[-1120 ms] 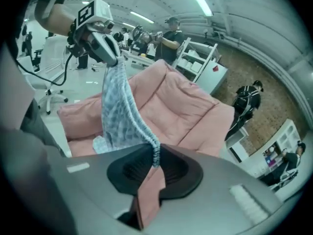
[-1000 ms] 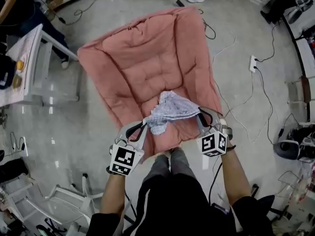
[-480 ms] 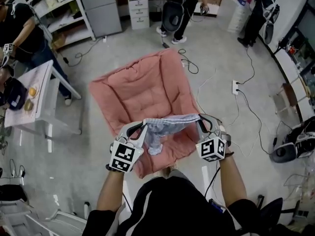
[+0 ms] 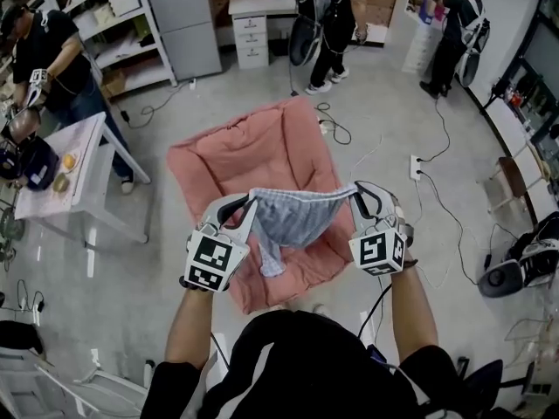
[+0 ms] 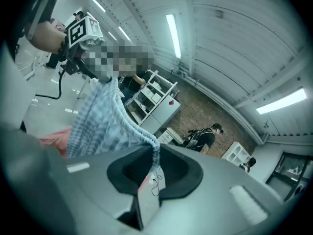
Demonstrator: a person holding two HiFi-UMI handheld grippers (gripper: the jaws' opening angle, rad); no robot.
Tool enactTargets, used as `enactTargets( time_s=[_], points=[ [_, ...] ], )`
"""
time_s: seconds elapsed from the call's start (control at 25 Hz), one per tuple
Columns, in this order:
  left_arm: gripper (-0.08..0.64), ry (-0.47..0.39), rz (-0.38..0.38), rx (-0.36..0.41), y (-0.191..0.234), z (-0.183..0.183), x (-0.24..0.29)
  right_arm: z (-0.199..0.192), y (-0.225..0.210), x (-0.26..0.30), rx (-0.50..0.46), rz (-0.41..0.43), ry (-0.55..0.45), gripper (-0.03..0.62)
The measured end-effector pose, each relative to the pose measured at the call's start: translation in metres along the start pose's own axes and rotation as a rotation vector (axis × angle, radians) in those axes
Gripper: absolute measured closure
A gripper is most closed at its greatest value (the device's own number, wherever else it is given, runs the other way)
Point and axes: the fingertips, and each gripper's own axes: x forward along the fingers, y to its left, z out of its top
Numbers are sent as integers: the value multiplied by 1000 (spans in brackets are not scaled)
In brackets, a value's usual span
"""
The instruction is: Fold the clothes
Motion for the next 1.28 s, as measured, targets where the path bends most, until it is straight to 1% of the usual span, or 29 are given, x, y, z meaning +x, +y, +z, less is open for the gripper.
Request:
enactTargets(
  time_s=[0.2, 0.4, 0.52, 0.6, 0.72, 0.84, 1.0, 1.12, 1.28],
  points=[
    [528, -9, 67, -34, -21, 25, -14, 15, -26, -15, 7, 11, -90, 544],
    [528, -11, 154, -61, -49, 47, -33, 28, -46, -27, 0, 72, -188, 544],
    [528, -2, 225, -68, -67, 54, -51, 42, -48, -31, -14, 117, -257, 544],
    [528, 4, 292, -78, -78, 59, -67, 58, -45, -35, -20, 162, -323, 543],
    [528, 4, 390, -92, -93, 67, -99, 81, -34, -48, -37, 217, -420, 544],
    [529, -3, 476, -104, -102, 80, -134, 107, -24, -60, -82, 253, -510, 543],
    [531, 54, 599, -38, -106, 92, -164, 138, -2, -72, -73, 333, -605, 545],
    [532, 91, 665, -40, -112, 89, -187, 158, 31, -82, -43, 402, -644, 545],
    [532, 142, 769, -85, -108, 66, -234, 187, 70, -92, -54, 474, -693, 545]
  ],
)
